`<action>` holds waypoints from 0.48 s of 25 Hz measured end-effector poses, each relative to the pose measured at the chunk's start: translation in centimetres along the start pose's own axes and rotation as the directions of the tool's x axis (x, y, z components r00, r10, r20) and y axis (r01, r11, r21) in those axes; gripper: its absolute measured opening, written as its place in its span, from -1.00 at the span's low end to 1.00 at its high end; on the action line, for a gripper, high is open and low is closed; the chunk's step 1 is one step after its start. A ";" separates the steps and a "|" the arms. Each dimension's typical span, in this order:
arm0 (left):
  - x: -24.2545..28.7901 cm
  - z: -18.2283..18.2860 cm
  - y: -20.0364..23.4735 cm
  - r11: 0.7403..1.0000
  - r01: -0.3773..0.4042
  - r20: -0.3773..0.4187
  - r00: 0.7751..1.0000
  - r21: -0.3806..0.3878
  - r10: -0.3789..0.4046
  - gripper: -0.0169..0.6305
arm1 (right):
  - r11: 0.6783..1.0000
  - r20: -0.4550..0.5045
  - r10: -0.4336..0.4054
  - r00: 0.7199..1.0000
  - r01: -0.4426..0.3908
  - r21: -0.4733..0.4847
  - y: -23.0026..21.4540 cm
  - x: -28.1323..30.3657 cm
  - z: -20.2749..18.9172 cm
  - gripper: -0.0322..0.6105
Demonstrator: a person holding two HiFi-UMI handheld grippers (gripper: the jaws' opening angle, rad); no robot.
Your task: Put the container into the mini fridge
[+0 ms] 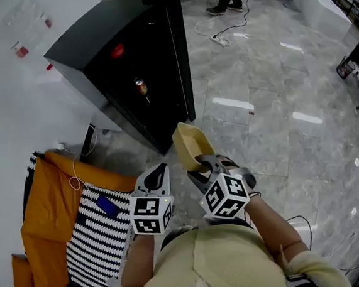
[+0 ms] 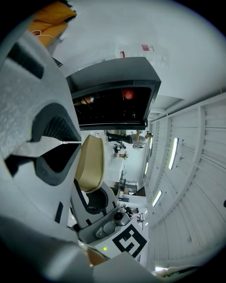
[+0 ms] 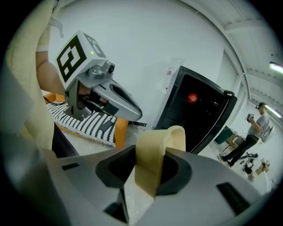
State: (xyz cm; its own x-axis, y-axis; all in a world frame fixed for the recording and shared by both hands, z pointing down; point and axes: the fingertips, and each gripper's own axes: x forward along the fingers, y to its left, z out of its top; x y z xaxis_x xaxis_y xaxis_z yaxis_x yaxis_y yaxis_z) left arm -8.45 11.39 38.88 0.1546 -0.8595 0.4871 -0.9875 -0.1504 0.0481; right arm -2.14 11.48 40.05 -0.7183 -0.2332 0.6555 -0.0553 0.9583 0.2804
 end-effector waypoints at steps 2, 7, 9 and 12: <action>1.0 0.7 -0.4 1.000 -0.013 -0.002 1.000 -0.012 0.013 -0.85 | 1.000 0.009 0.017 1.000 -0.017 -0.013 -1.1 -0.1 -0.4 -0.48; 3.5 1.7 -0.1 0.996 -0.068 -0.004 0.998 -0.053 0.068 -0.85 | 0.996 0.020 0.060 0.998 -0.059 -0.060 -3.6 0.5 -1.5 -0.48; 4.4 2.0 0.1 0.994 -0.092 -0.010 0.996 -0.060 0.092 -0.85 | 0.994 0.023 0.080 0.997 -0.078 -0.077 -4.3 0.8 -1.9 -0.48; 5.6 2.3 0.1 0.990 -0.128 -0.017 0.992 -0.067 0.127 -0.85 | 0.989 0.026 0.112 0.993 -0.109 -0.101 -5.1 1.0 -2.6 -0.48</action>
State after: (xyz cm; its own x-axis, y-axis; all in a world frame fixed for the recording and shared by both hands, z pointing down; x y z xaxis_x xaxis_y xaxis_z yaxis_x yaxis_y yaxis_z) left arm -7.58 5.47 39.56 0.0275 -0.8635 0.5036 -0.9990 -0.0063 0.0438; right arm -0.82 5.96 41.08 -0.7374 -0.1204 0.6646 0.0932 0.9564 0.2766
